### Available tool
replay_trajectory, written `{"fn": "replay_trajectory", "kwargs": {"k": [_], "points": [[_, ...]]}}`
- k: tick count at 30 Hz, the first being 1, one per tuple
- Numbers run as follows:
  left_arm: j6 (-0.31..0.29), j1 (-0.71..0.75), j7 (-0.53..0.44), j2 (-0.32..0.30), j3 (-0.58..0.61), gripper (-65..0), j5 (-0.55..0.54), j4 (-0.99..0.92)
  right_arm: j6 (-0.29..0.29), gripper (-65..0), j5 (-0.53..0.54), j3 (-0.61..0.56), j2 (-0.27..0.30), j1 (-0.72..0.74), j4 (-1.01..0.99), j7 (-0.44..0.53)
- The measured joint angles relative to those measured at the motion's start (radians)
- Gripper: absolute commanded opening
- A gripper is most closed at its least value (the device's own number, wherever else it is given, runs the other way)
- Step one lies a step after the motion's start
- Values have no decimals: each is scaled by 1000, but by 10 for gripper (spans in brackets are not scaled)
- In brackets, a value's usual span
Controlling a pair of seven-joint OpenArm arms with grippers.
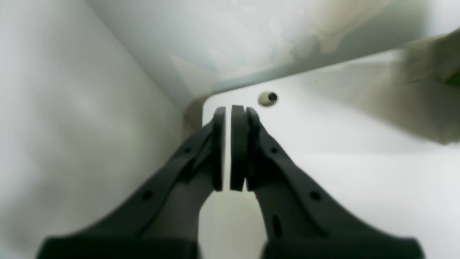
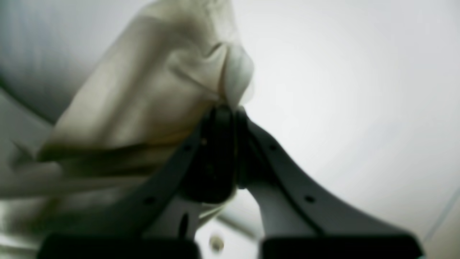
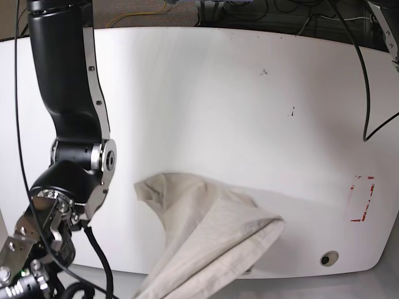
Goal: Layout the t-shirt on the table in an organized manner, then fold the t-shirt properly
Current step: 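Lower the bunched shirt onto the table and open the left gripper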
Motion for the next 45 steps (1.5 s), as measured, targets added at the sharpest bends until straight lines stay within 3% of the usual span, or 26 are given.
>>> {"fn": "replay_trajectory", "kwargs": {"k": [11, 20, 26, 30, 36, 45], "points": [[0, 64, -1, 5, 0, -646, -1, 1, -4, -650, 2, 10, 120, -314, 157, 19], [0, 116, -1, 61, -3, -646, 7, 0, -5, -650, -20, 95, 124, -540, 191, -2], [0, 173, -10, 65, 0, -646, 0, 2, -4, -650, -18, 94, 70, -587, 195, 10], [1, 204, -49, 85, -8, -646, 15, 1, -4, -650, -16, 79, -1, -627, 217, -1], [0, 230, -53, 117, 6, -646, 15, 12, -4, -650, -1, -9, -66, -633, 240, 3], [0, 225, -54, 110, -3, -646, 40, 16, -4, -650, 47, -103, -195, -637, 243, 3]]}}
